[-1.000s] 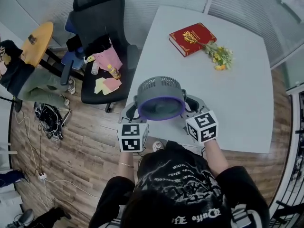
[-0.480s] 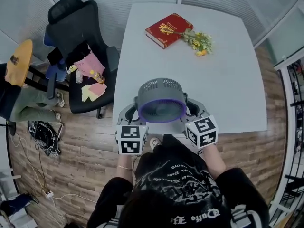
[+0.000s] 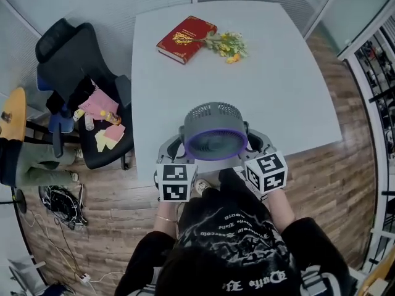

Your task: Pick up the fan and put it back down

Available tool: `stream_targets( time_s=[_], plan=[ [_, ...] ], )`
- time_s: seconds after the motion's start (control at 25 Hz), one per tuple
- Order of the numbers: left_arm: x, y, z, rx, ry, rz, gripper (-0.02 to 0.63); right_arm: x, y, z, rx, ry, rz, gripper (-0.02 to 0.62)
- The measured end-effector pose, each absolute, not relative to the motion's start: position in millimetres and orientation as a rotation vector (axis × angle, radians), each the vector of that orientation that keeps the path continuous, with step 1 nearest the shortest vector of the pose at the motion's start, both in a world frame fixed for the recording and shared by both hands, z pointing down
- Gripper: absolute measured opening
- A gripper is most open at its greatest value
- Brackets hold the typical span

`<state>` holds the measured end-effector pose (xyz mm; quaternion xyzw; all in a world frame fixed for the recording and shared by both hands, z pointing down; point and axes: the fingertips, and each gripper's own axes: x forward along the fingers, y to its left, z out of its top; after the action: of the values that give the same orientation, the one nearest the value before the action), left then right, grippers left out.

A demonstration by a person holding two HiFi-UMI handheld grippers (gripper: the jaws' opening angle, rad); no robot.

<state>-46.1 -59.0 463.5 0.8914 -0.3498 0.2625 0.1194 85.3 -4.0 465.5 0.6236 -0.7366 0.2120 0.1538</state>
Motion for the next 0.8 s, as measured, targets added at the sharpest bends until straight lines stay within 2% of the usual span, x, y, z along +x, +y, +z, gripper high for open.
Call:
stream_targets(
  time_s=[0.8],
  plan=[
    [99,-72,460,2.651,-0.902,0.793,0.084,226,-4,465,1.904,-2.029,0.674,0.104]
  ],
)
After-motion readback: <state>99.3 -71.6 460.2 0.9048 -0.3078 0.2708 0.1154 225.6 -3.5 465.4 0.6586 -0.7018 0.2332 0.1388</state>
